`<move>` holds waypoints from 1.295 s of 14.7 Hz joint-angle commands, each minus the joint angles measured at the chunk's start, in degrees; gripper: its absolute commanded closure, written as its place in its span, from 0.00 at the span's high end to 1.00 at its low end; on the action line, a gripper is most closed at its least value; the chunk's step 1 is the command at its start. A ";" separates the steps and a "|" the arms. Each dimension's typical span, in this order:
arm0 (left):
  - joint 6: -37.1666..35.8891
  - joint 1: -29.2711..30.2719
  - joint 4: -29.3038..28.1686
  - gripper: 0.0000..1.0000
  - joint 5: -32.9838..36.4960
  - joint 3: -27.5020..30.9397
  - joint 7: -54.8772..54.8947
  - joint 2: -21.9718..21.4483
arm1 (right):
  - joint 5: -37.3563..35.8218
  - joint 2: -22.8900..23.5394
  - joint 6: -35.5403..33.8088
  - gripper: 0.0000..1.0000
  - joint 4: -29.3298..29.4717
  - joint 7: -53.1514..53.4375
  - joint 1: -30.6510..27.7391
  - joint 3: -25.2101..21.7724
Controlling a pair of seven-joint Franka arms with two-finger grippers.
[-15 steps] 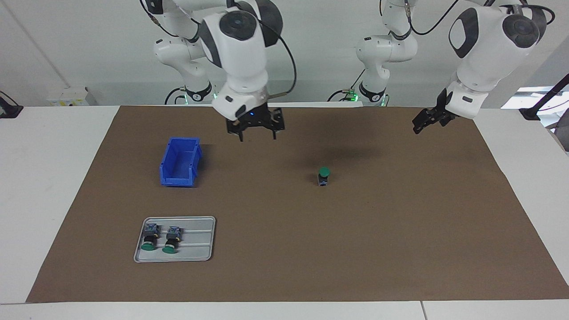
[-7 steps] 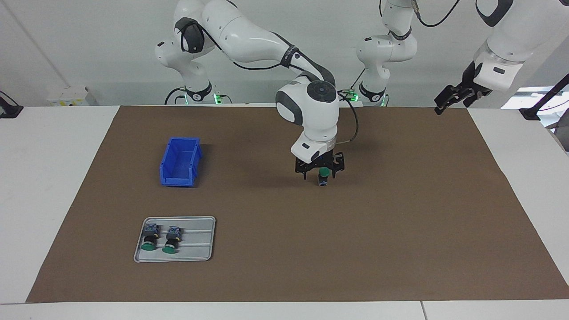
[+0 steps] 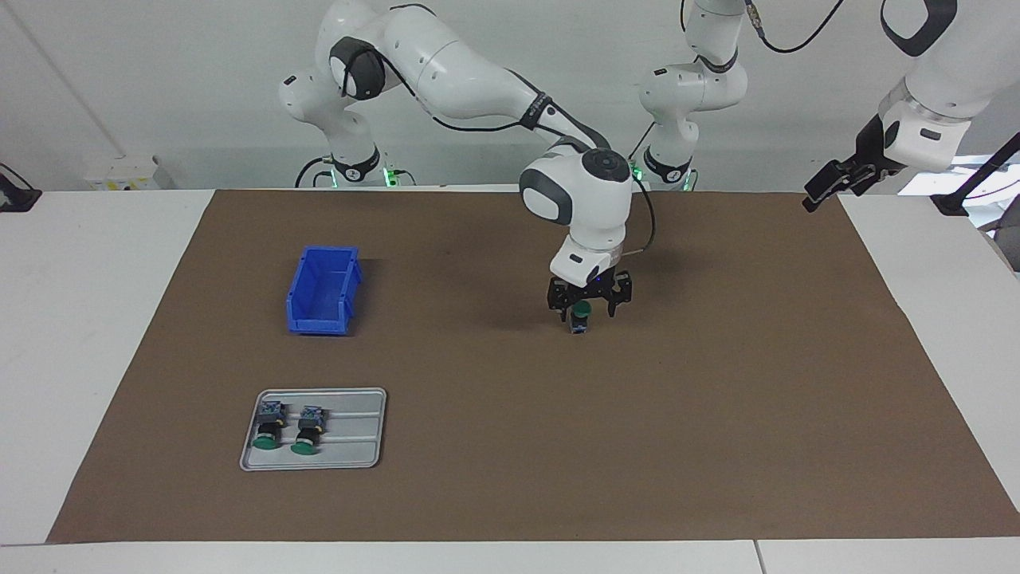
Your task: Place and press button with both arms
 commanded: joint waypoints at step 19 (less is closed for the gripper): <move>0.52 -2.30 -2.46 1.00 0.73 0.57 4.08 -1.97 | -0.37 -7.67 -7.10 0.01 -5.42 -7.62 -7.03 0.71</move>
